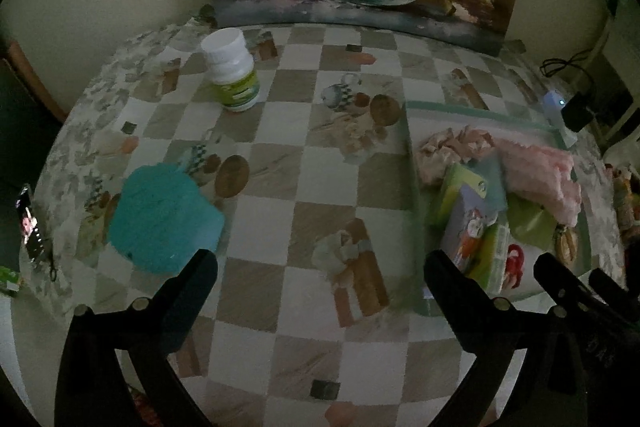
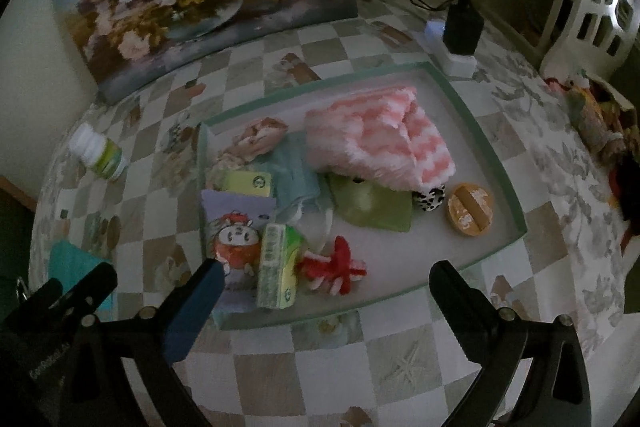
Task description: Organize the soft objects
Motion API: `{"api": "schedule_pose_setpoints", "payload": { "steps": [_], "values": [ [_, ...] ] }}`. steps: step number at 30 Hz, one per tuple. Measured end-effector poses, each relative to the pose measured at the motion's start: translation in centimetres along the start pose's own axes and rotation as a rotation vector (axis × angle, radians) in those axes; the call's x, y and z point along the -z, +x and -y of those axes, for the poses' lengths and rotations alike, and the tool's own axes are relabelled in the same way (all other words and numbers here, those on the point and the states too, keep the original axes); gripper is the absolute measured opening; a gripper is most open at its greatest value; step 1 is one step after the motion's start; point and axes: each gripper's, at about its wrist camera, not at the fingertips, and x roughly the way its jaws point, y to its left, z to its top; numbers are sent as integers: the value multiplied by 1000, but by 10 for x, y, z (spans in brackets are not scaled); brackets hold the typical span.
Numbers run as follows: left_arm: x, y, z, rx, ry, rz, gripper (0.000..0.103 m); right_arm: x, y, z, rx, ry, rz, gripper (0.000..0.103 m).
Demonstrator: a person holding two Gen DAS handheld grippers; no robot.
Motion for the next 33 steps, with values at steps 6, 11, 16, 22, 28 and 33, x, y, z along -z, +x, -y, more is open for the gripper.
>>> {"api": "schedule_pose_setpoints", "payload": {
  "steps": [6,11,16,22,28,33],
  "values": [
    [11,-8,-6,-39,15,7,103,7,-8,-9,0,-45,18,103],
    [17,-17,-13,-63,25,28,103,13,-14,-13,-1,-66,32,103],
    [21,-22,-21,-70,19,40,103,15,-17,-14,-1,-75,40,103],
    [22,-22,-22,-72,16,40,103,15,-18,-15,1,-80,45,103],
    [21,-20,-23,-63,13,31,103,15,-19,-18,1,-92,51,103],
    [19,-18,-27,-56,-10,25,103,14,-18,-20,0,-104,49,103]
  ]
}}
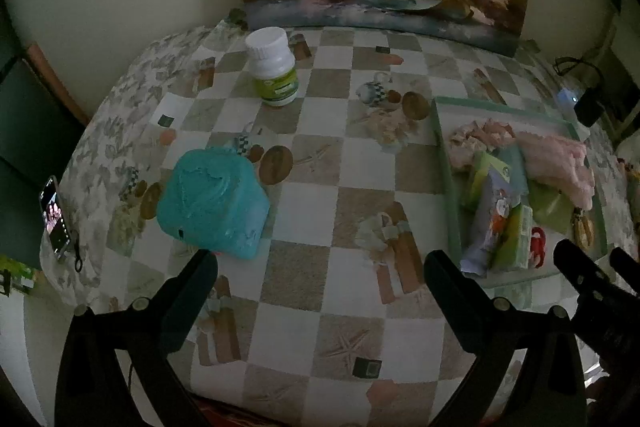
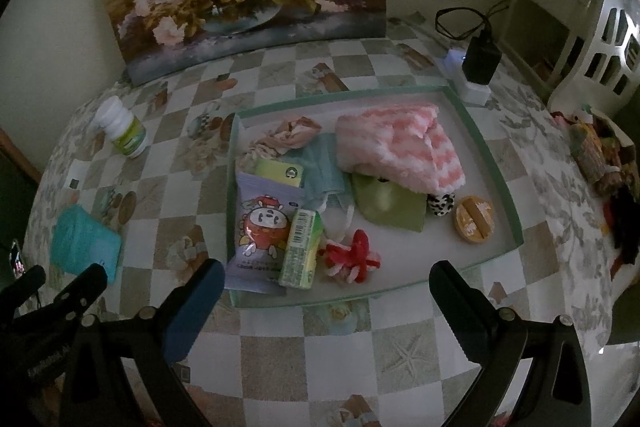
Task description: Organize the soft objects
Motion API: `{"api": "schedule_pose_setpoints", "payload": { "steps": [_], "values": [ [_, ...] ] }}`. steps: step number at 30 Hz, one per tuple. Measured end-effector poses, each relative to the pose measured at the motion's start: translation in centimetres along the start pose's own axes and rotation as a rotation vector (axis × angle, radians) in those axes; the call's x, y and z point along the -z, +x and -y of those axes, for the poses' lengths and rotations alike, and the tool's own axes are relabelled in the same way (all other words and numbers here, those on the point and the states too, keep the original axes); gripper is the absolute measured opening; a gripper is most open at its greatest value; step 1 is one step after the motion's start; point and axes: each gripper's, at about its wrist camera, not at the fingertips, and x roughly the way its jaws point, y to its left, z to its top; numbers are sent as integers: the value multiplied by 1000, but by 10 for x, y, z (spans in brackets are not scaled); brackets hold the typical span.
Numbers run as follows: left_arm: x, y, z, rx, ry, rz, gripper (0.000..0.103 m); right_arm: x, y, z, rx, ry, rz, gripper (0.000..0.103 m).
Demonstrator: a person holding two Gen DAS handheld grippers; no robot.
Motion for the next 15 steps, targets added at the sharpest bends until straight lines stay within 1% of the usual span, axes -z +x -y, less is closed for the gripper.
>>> {"api": "schedule_pose_setpoints", "payload": {
  "steps": [7,15],
  "values": [
    [-1,1,-5,-2,-23,-2,103,0,1,-5,-1,-22,-1,103],
    [0,1,-5,-4,-24,1,103,0,1,-5,2,-23,-6,103]
  ]
}}
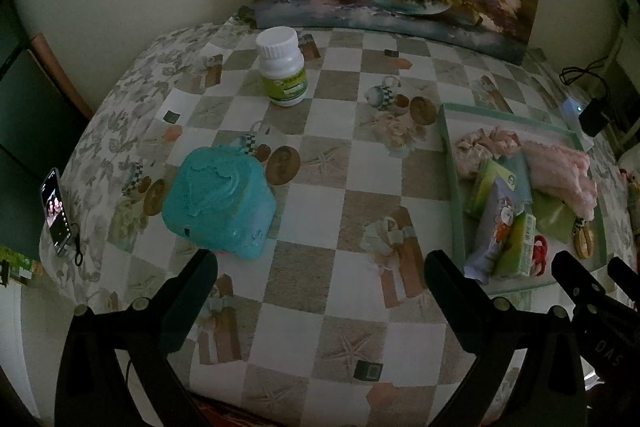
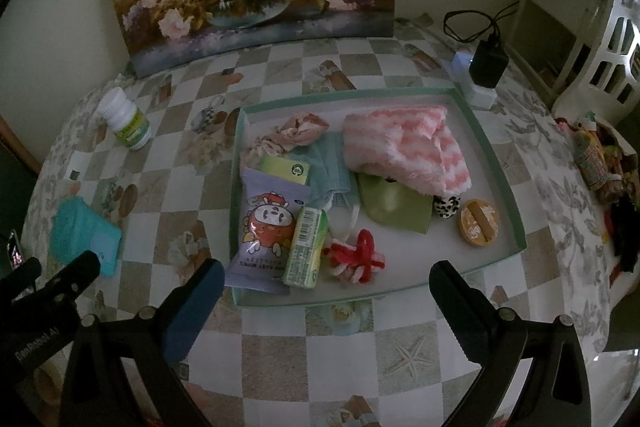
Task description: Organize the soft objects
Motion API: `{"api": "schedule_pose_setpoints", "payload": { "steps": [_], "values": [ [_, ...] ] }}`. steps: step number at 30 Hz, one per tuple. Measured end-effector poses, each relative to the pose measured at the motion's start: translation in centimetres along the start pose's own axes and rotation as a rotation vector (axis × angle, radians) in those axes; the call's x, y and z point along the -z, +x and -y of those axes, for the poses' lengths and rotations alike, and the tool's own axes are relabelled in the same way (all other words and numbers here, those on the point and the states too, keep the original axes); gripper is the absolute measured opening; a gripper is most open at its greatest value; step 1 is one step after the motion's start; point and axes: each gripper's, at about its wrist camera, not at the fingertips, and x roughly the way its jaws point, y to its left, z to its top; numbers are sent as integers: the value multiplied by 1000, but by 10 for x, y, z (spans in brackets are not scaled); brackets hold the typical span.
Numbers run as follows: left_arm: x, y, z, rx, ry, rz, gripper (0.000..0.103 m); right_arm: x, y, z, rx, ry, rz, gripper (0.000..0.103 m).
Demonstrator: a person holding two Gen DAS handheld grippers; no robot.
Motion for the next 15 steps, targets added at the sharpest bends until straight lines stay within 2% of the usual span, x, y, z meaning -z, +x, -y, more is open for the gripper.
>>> {"api": "schedule_pose_setpoints", "payload": {
  "steps": [15],
  "values": [
    [-1,-6,1,8,14,32,103,1,2,1,6,-3,-5,103]
  ]
}}
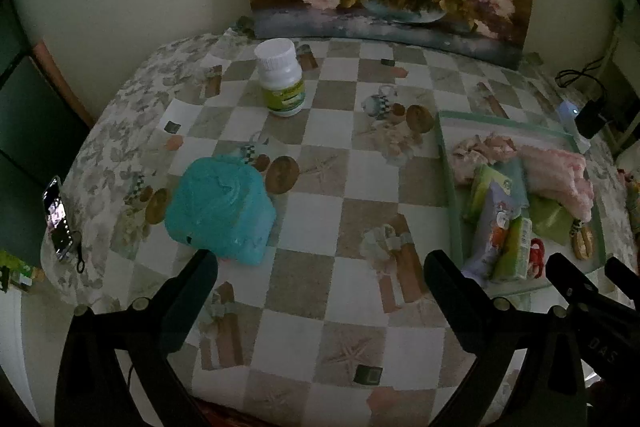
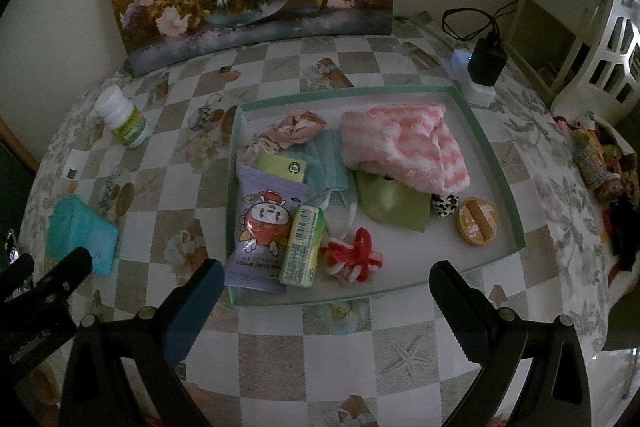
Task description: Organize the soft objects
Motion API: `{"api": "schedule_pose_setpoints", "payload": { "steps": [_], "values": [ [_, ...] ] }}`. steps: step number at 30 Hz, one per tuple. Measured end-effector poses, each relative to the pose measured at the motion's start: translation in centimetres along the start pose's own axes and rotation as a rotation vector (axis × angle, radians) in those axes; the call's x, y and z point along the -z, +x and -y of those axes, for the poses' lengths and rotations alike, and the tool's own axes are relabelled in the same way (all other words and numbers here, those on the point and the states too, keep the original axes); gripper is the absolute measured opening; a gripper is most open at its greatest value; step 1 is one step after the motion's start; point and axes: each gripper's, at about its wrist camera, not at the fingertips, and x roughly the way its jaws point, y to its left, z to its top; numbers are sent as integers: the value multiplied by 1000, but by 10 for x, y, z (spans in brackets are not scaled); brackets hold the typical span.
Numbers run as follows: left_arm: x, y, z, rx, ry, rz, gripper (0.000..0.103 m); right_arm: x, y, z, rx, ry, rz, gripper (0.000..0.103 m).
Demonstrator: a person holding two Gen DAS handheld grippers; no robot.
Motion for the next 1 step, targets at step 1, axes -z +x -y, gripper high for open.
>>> {"api": "schedule_pose_setpoints", "payload": {
  "steps": [1],
  "values": [
    [0,1,1,5,2,-4,103,0,0,0,0,-1,0,103]
  ]
}}
